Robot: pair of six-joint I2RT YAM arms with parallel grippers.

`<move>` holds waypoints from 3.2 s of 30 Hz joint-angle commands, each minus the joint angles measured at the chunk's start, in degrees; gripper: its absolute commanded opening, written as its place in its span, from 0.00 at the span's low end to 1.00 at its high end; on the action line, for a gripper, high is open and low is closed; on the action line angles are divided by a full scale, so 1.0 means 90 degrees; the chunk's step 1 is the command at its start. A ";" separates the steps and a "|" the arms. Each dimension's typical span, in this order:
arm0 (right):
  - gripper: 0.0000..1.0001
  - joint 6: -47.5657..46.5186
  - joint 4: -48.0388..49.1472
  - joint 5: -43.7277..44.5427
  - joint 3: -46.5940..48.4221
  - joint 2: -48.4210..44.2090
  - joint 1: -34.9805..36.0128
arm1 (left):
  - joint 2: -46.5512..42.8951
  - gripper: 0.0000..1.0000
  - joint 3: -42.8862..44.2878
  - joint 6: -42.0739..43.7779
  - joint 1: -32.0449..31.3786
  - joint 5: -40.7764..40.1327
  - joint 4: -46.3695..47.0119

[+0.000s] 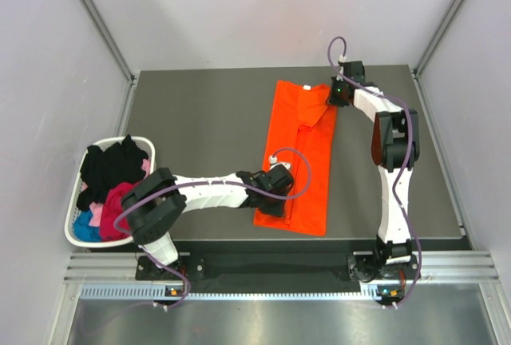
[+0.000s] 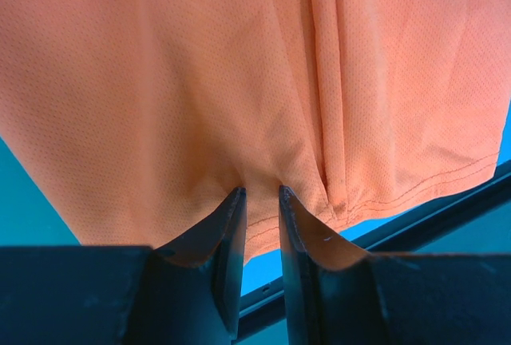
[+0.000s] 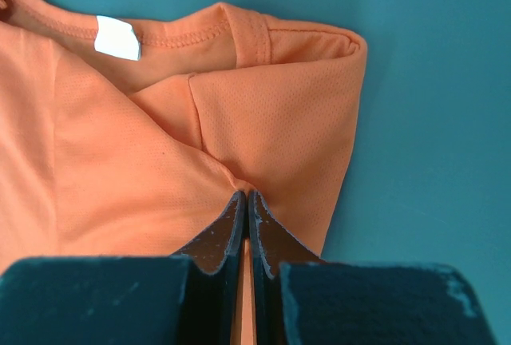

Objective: Fold and stack the t-shirts
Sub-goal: Fold the tshirt

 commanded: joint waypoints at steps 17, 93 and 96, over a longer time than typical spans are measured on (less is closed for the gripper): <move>0.00 0.0383 0.0398 0.0003 -0.0248 -0.0896 -0.0151 | -0.0252 0.31 0.0463 -0.0105 -0.0139 -0.0373 -0.0464; 0.47 0.4816 -0.1809 0.0102 -0.9290 -0.9184 0.2680 | -0.1580 0.46 -0.1167 0.0843 0.2498 0.2615 -0.0309; 0.47 0.5129 -0.1507 -0.0006 -0.9661 -0.9479 0.2836 | -0.1502 0.45 -0.1275 0.0774 0.2439 0.2459 -0.0279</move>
